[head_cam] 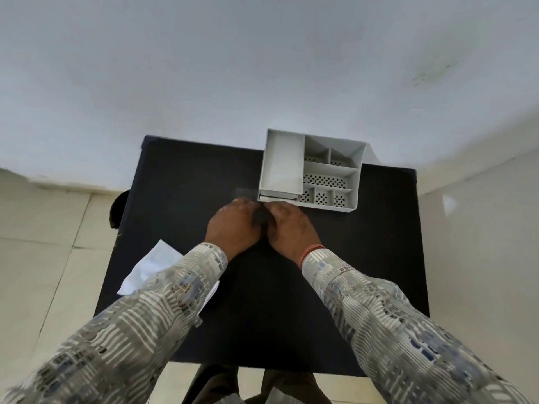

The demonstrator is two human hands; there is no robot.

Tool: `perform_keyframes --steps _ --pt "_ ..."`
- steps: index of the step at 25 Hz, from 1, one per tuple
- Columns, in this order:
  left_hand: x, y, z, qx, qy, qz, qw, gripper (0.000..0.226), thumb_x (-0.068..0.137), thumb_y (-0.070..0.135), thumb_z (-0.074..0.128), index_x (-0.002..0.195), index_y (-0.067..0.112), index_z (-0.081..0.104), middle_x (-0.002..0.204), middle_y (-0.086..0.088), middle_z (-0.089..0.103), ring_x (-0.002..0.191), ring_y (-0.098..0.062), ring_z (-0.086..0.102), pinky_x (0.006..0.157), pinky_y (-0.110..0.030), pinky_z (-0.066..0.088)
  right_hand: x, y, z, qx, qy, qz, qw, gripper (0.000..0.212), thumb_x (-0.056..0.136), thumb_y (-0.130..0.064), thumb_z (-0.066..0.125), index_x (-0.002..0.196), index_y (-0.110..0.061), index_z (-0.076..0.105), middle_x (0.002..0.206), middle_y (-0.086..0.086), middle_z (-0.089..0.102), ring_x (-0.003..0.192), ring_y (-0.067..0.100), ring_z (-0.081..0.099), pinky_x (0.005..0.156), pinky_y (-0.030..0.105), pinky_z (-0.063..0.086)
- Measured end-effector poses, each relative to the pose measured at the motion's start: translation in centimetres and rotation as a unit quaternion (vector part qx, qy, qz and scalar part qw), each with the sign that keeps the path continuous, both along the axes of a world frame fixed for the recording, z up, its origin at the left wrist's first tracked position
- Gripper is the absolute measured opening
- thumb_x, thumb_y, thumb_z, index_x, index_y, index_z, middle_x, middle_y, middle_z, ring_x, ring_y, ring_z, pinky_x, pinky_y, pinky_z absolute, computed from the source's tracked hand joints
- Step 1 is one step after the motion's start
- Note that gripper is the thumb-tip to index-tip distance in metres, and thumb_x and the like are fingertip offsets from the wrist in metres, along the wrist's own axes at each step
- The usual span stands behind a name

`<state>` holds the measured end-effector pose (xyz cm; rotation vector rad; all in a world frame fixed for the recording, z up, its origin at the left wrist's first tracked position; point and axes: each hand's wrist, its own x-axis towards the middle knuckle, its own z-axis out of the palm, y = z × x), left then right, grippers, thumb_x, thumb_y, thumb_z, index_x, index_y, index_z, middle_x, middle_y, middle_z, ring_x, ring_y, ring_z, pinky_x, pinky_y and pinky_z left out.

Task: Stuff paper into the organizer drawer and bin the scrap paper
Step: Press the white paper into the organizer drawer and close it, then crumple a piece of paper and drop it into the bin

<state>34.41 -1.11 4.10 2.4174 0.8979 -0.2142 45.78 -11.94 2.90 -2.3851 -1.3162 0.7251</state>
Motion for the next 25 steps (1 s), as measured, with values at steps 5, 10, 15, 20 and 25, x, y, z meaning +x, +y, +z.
perform_keyframes --steps 5,10,15,20,25 --pt "-11.4 3.0 -0.6 -0.085 0.039 0.209 0.973 0.046 0.076 0.045 0.072 0.118 0.027 0.078 0.122 -0.006 0.075 0.113 -0.030 0.071 0.093 -0.038 0.056 -7.8 3.8 -1.8 -0.032 0.160 -0.070 0.984 0.057 0.092 -0.028 0.074 0.146 -0.016 0.059 0.133 0.008 0.073 0.119 0.024 0.070 0.107 0.032 0.050" --pt "-22.0 3.1 -5.5 -0.193 0.187 0.294 0.917 0.089 0.081 0.058 0.079 0.157 0.022 0.049 0.155 -0.013 0.057 0.136 -0.038 0.060 0.110 -0.049 0.052 -14.9 6.8 -5.4 -0.218 0.247 -0.038 0.944 0.066 0.089 -0.044 0.079 0.144 -0.013 0.060 0.140 0.008 0.068 0.127 0.027 0.065 0.104 0.030 0.049" --pt "-25.8 2.2 -6.0 -0.252 0.119 0.268 0.922 0.100 0.082 0.046 0.086 0.166 0.024 0.035 0.164 -0.011 0.047 0.145 -0.034 0.052 0.116 -0.046 0.046 -20.5 7.2 -6.3 -0.218 0.337 -0.127 0.907 0.038 0.089 -0.019 0.079 0.126 -0.013 0.072 0.124 0.010 0.077 0.107 0.029 0.075 0.096 0.043 0.061" --pt "-26.5 3.5 -1.7 -0.498 -0.169 0.402 0.750 0.063 0.094 0.022 0.080 0.151 0.030 0.055 0.142 -0.008 0.071 0.126 -0.037 0.069 0.103 -0.057 0.059 -21.4 9.2 0.3 -0.071 0.611 -0.264 0.742 0.029 0.103 -0.012 0.062 0.128 -0.001 0.069 0.120 0.023 0.075 0.101 0.036 0.073 0.093 0.052 0.059" --pt "-25.8 5.2 3.5 -0.436 -0.322 0.425 0.725 0.032 0.093 -0.006 0.070 0.117 0.012 0.079 0.109 -0.011 0.085 0.103 -0.036 0.080 0.087 -0.046 0.066 -21.4 10.8 7.6 -0.012 0.556 -0.140 0.819 0.026 0.104 -0.021 0.063 0.127 -0.014 0.072 0.125 0.010 0.075 0.111 0.025 0.073 0.095 0.046 0.063"
